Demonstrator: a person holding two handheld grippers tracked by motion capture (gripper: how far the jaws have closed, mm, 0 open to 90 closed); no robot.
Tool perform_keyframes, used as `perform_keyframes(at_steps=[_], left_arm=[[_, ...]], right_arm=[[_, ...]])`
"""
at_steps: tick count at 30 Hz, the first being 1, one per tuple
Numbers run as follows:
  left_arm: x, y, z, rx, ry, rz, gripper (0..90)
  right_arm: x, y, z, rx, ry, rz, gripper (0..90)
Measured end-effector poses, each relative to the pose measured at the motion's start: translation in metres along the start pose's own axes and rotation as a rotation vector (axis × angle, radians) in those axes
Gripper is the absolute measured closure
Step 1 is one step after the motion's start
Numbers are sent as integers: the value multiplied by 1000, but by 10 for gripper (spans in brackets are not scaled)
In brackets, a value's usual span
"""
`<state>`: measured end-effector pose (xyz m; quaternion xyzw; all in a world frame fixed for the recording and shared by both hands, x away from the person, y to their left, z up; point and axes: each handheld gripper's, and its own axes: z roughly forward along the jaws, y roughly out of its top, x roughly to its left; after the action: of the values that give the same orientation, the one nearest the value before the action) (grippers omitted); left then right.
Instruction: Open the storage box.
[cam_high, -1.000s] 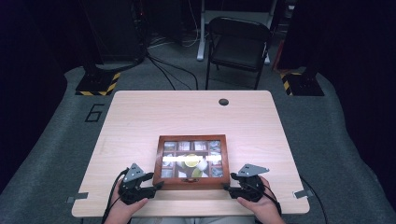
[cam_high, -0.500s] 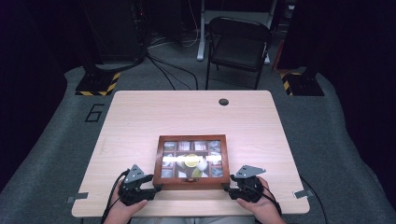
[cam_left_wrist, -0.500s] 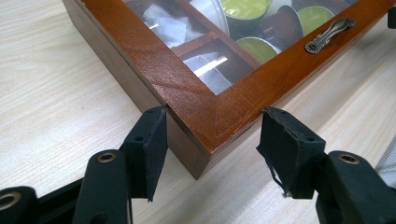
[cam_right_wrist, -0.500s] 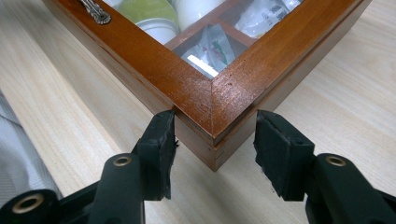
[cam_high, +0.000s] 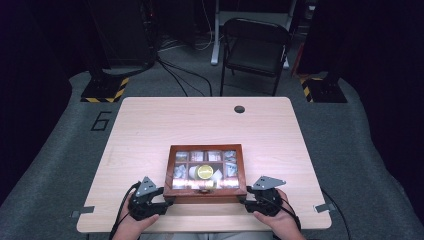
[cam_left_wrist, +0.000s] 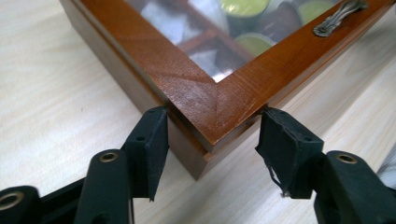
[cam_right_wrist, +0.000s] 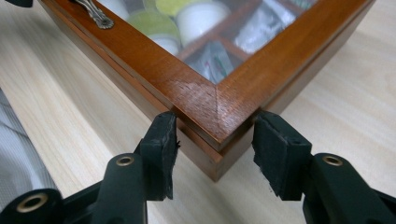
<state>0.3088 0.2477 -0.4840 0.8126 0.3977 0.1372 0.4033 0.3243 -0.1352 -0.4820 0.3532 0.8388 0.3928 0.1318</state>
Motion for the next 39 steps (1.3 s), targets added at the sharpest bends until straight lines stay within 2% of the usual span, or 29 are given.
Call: perform_keyframes(at_steps=[2,4,7,9,11,13,17,21,22,27,29,31,32,36,39], left_arm=[[0,2,-2,-19,4,4,444],[1,4,-4,-37,-9,-16,443],[0,6,-5,-58,-3,-25,438],[1,9,-6,-66,-4,-25,434],[1,13,-6,-96,-18,-72,407],[1,16,-7,-102,-10,-66,383],[5,26,-10,-121,-8,-82,358],[12,40,-16,-119,13,-57,347],[13,43,-17,-134,15,-61,343],[15,58,-20,-154,34,-38,346],[17,64,-21,-163,39,-35,346],[19,70,-22,-178,33,-53,348],[21,76,-23,-190,43,-45,354],[24,88,-25,-194,49,-38,357],[28,95,-25,-200,44,-47,358]], right_arm=[[0,2,-2,-20,0,8,491],[-2,3,-4,-35,13,19,487],[-2,5,-5,-53,17,36,485],[-2,8,-7,-64,7,41,475],[-3,13,-9,-79,11,58,464],[-4,17,-11,-94,11,83,452],[-5,24,-14,-114,5,96,425],[-11,36,-19,-126,7,119,408],[-12,39,-20,-132,6,123,408],[-17,53,-23,-148,-12,99,406],[-18,61,-25,-150,-22,96,402],[-21,68,-26,-158,-23,101,404],[-24,74,-28,-166,-23,104,404],[-29,85,-29,-176,-31,103,401],[-33,91,-29,-186,-28,122,400]])
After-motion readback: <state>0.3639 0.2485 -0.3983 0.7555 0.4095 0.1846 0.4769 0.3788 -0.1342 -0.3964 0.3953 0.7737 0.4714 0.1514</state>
